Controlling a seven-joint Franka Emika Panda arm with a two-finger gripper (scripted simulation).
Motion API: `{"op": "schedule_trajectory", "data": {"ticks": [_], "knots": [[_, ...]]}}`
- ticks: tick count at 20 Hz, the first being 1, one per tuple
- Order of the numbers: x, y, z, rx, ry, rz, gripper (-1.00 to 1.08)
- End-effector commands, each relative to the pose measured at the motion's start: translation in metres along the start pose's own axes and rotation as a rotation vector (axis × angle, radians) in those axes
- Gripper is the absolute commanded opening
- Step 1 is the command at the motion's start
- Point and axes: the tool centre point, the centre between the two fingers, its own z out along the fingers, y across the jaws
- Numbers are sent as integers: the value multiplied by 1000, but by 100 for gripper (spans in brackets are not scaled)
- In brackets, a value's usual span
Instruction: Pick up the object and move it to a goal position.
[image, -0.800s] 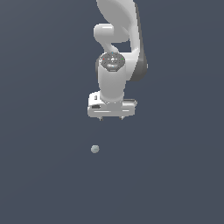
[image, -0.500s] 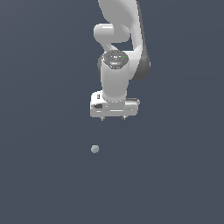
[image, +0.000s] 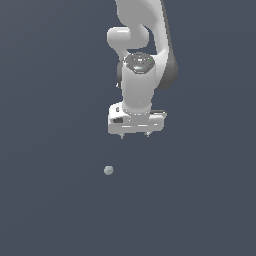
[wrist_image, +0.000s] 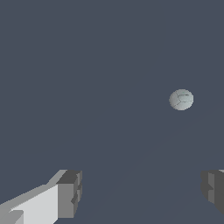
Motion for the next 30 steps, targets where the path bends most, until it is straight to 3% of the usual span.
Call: {"op": "schedule_trajectory", "data": {"ticks": [1, 9, 19, 30], "knots": [[3, 3, 3, 0, 0, -7, 100], [24, 29, 25, -1, -2, -70, 100], [60, 87, 79, -3, -6, -204, 100], [72, 121, 112, -3, -7, -275, 100]]}}
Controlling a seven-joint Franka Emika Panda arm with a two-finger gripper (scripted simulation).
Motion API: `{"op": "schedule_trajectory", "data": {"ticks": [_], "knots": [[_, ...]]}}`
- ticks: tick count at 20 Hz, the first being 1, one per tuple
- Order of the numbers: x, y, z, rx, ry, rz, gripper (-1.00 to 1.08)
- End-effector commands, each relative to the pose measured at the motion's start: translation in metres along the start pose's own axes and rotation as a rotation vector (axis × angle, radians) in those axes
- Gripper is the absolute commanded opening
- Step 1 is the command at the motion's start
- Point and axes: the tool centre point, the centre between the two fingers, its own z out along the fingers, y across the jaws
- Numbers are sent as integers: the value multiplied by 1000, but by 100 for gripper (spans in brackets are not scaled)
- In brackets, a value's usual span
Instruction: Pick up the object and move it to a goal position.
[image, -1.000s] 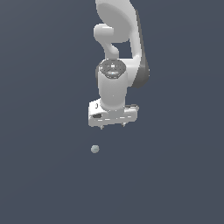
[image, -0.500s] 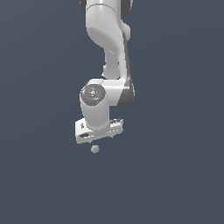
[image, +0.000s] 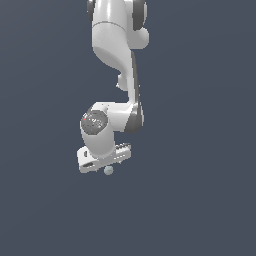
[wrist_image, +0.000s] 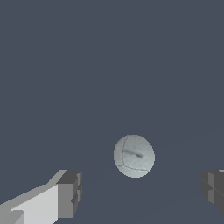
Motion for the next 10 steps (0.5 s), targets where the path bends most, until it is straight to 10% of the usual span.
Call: {"op": "schedule_trajectory", "data": {"ticks": [1, 10], "knots": [[1, 3, 3, 0, 1, -8, 100], [0, 2, 21, 0, 0, -6, 100]]}}
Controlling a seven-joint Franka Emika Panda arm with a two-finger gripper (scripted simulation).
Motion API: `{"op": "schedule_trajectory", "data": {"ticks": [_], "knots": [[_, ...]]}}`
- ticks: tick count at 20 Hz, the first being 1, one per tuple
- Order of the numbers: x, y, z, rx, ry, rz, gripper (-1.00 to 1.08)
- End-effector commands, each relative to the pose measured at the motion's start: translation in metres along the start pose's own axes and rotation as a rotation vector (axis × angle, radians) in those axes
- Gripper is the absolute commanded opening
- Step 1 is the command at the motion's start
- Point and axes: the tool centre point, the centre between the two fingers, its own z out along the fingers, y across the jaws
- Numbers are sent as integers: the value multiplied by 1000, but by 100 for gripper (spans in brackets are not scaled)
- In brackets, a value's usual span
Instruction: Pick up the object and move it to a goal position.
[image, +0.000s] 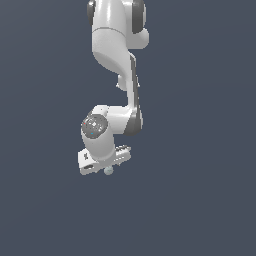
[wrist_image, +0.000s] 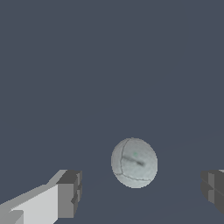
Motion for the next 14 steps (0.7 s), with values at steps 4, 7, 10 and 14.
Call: {"op": "schedule_trajectory", "data": {"ticks": [4, 7, 10, 14], "knots": [[-1, 0, 29, 1, -1, -2, 100], [-1, 0, 38, 1, -1, -3, 100], [0, 0, 39, 1, -1, -3, 100], [0, 0, 39, 1, -1, -3, -100]]}}
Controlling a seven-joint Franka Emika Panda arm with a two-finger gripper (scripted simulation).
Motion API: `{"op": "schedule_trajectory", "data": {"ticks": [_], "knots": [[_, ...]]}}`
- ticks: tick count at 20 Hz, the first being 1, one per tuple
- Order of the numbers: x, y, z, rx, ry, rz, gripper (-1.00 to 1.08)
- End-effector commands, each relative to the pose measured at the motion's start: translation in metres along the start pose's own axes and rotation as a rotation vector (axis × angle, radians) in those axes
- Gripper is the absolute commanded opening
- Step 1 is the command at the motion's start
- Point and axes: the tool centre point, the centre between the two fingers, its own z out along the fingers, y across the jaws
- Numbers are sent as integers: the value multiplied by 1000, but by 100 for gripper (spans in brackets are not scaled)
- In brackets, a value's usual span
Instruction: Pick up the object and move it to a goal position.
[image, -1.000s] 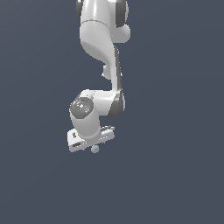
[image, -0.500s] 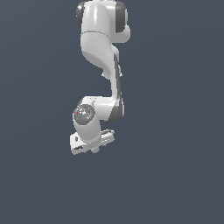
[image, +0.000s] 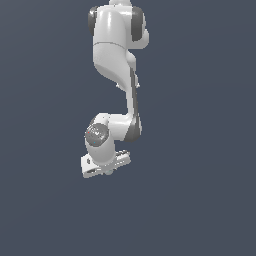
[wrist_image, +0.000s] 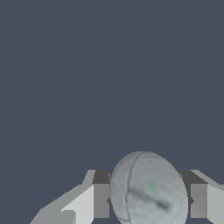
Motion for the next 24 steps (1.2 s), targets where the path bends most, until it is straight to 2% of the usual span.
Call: {"op": "schedule_trajectory", "data": {"ticks": [1, 14, 24], "knots": [[0, 0, 0, 0, 1, 0, -100], [-2, -1, -9, 0, 1, 0, -100], [-14, -4, -69, 0, 1, 0, -100]]}}
